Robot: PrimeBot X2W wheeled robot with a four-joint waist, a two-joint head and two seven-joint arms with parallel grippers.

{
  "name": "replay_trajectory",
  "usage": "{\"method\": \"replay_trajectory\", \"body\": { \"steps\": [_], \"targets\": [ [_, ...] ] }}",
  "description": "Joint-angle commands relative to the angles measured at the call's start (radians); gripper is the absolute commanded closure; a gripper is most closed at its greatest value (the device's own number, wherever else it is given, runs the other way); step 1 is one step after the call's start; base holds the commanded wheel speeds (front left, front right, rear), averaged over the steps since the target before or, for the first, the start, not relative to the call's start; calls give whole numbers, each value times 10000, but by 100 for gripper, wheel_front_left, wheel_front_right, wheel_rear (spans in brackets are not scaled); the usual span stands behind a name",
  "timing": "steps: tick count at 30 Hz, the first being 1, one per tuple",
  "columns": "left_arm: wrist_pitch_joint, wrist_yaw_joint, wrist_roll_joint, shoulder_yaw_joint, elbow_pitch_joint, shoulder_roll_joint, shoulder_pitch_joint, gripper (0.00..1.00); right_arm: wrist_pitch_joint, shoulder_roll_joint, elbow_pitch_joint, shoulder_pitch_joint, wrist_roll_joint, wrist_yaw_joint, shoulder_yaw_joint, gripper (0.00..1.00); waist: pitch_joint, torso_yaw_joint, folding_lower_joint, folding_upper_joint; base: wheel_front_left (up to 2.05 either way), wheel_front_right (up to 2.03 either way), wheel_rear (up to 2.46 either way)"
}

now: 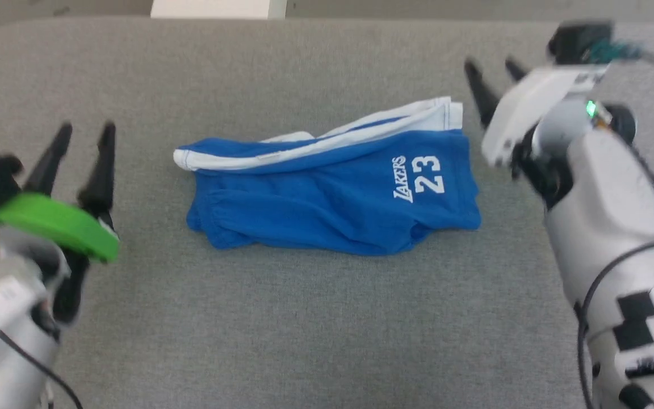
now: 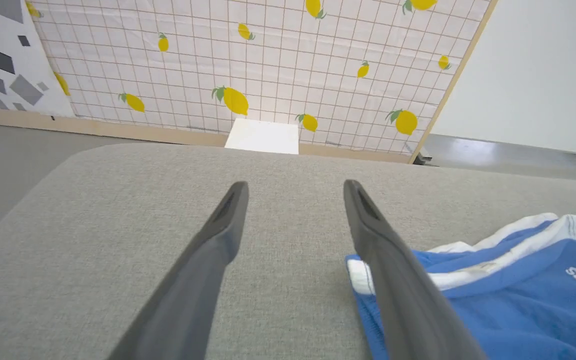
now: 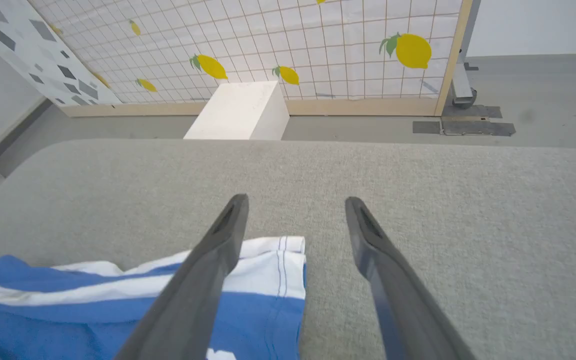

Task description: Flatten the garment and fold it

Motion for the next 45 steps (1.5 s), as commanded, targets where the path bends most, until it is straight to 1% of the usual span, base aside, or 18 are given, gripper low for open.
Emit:
{"method": "replay_trajectory", "body": {
  "steps": [1,2,4,6,8,12,17,22,31,32,33,34,36,38,42,45],
  "targets": [
    [-108,295,548,69,-228,-87,499,0,163,-18,93,474,-516,-15,-93,0,-792,-85,-1,0,0,0,0],
    [-131,579,1122,277,-540,-189,811,0,332,-18,67,759,-935,-15,-243,0,-950,-53,-1,0,0,0,0],
    [-139,958,1952,849,-1228,-555,1541,0,872,-18,-30,1308,-1532,-15,-401,0,-1140,3,-1,0,0,0,0],
    [-142,1170,2573,1277,-1730,-936,2359,0,1426,-18,-235,1854,-1917,-15,-462,0,-1304,56,-1,0,0,0,0],
    [-143,1184,2925,1619,-2014,-1261,3048,0,1962,-18,-515,2319,-1996,-15,-334,0,-1378,99,-1,0,0,0,0],
    [-145,989,3224,2139,-2192,-1747,3876,0,2730,-18,-1209,2877,-1907,-15,25,0,-1376,172,-1,0,0,0,0],
    [-145,610,3458,2525,-2122,-2112,4147,0,3628,-18,-1707,2948,-2203,-15,291,0,-1155,325,-1,0,0,0,0],
    [-146,206,3649,2700,-1843,-2406,3949,0,4506,-18,-1662,2943,-2817,-15,425,0,-876,594,-1,0,0,0,0],
    [-146,-297,3923,2907,-1453,-2664,3602,0,5145,-18,-1529,2996,-3365,-15,520,0,-510,781,-1,0,0,0,0],
    [-146,-341,3904,2882,-1410,-2682,3576,0,5187,-18,-1526,2989,-3343,-15,511,69,-502,774,-1,0,0,0,0],
    [-142,-384,3848,2853,-1373,-2711,3536,0,5214,-18,-1528,2976,-3332,-15,516,100,-499,761,-1,0,0,0,0],
    [-44,-439,3665,2824,-1354,-2805,3475,0,5247,-18,-1531,2965,-3326,-15,512,100,-509,743,-1,0,0,0,0],
    [512,-475,2967,2887,-1349,-3130,3359,0,5255,-18,-1570,2954,-3248,-15,435,100,-546,693,-1,0,0,0,0],
    [1118,-473,2615,2805,-1525,-3261,3133,0,5179,-18,-1647,2945,-3187,-15,434,100,-580,643,-1,0,0,0,0],
    [3213,-39,2000,2425,-1653,-3458,2619,0,5064,-18,-1782,2928,-2960,-15,502,100,-604,492,-1,0,0,0,0],
    [4815,485,1974,2047,-1680,-3358,2093,0,4973,-18,-1882,2872,-2709,-15,746,100,-539,335,-1,0,0,0,0]
  ]
}}
